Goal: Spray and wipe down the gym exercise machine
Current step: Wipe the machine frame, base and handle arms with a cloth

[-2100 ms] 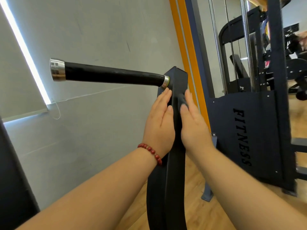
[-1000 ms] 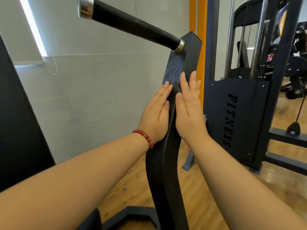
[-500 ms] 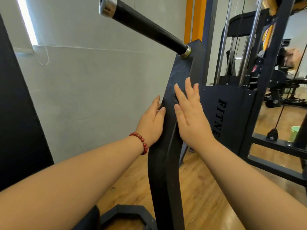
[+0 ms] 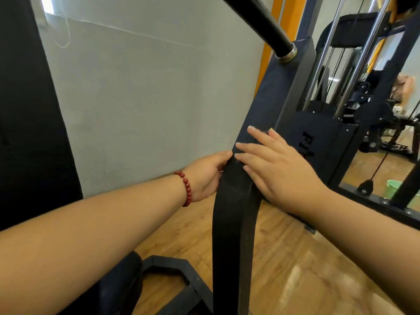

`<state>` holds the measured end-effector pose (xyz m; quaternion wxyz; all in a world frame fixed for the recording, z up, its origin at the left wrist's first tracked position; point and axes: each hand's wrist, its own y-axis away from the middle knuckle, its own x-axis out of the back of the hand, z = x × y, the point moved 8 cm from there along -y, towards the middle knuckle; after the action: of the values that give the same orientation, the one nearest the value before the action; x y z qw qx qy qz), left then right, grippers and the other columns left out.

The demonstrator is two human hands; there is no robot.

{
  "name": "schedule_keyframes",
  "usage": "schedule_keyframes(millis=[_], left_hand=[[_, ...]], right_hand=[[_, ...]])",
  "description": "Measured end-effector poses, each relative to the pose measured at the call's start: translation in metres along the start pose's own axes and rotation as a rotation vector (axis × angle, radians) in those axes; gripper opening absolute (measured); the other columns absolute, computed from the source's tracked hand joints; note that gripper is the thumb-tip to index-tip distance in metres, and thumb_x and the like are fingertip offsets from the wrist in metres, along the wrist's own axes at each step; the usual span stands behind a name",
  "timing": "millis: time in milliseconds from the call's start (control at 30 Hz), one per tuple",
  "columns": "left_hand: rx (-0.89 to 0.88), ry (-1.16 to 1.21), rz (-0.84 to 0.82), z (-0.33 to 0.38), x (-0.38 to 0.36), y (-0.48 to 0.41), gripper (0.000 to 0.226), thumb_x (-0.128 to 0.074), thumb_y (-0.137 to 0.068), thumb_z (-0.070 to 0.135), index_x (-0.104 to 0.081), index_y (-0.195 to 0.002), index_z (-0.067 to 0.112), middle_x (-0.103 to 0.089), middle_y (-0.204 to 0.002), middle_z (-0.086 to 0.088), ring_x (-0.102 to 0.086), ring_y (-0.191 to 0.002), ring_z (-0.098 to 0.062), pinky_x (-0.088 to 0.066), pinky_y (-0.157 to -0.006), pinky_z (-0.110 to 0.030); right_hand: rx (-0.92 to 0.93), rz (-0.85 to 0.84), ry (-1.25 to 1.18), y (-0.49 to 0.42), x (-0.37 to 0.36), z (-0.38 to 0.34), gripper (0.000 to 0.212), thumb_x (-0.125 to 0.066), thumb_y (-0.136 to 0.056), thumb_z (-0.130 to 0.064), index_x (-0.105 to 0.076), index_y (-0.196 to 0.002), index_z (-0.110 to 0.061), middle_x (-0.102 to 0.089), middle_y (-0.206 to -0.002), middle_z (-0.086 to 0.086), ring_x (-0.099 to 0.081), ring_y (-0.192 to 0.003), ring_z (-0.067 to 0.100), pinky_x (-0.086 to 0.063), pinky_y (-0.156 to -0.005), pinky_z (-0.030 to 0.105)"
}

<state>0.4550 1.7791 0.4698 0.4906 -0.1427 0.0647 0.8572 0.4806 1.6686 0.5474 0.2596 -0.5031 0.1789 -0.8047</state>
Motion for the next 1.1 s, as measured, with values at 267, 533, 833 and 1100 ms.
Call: schedule_keyframes(millis=[267, 533, 833, 1100], left_hand=[[0.025, 0.012, -0.054, 0.000, 0.001, -0.001, 0.024, -0.043, -0.103, 0.027, -0.063, -0.112, 0.018, -0.066, -0.116, -0.003, -0.060, -0.110, -0.018, -0.053, -0.084, -0.031], [0.050, 0.011, -0.102, 0.000, 0.004, -0.001, 0.028, -0.041, -0.104, 0.027, -0.059, -0.122, 0.017, -0.066, -0.113, -0.006, -0.062, -0.106, -0.019, -0.055, -0.088, -0.033], [0.024, 0.008, -0.062, 0.004, 0.003, 0.002, 0.031, -0.042, -0.103, 0.032, -0.061, -0.123, 0.017, -0.068, -0.116, -0.009, -0.065, -0.108, -0.023, -0.054, -0.093, -0.039], [-0.255, -0.488, 0.182, 0.020, -0.008, 0.011, 0.057, -0.034, -0.096, 0.062, -0.040, -0.146, 0.036, -0.043, -0.148, 0.011, -0.036, -0.139, -0.009, -0.025, -0.119, -0.038]], right_hand=[[-0.171, -0.011, 0.082, -0.025, 0.007, 0.027, 0.052, -0.028, -0.097, -0.033, -0.067, -0.121, -0.009, -0.061, -0.132, 0.011, -0.041, -0.138, 0.032, -0.016, -0.116, 0.041], [0.040, -0.103, 0.072, -0.013, 0.003, 0.005, 0.047, -0.033, -0.098, -0.034, -0.067, -0.123, -0.012, -0.062, -0.132, 0.009, -0.051, -0.130, 0.026, -0.025, -0.113, 0.038], [-0.074, -0.153, -0.167, -0.008, 0.004, -0.007, 0.053, -0.030, -0.094, -0.029, -0.049, -0.141, -0.012, -0.051, -0.145, 0.006, -0.037, -0.140, 0.017, -0.004, -0.117, 0.019], [-0.433, 0.131, -0.549, -0.008, 0.003, 0.031, 0.068, -0.058, -0.091, -0.012, -0.029, -0.150, -0.024, 0.005, -0.164, -0.005, 0.023, -0.146, 0.009, 0.004, -0.117, 0.029]])
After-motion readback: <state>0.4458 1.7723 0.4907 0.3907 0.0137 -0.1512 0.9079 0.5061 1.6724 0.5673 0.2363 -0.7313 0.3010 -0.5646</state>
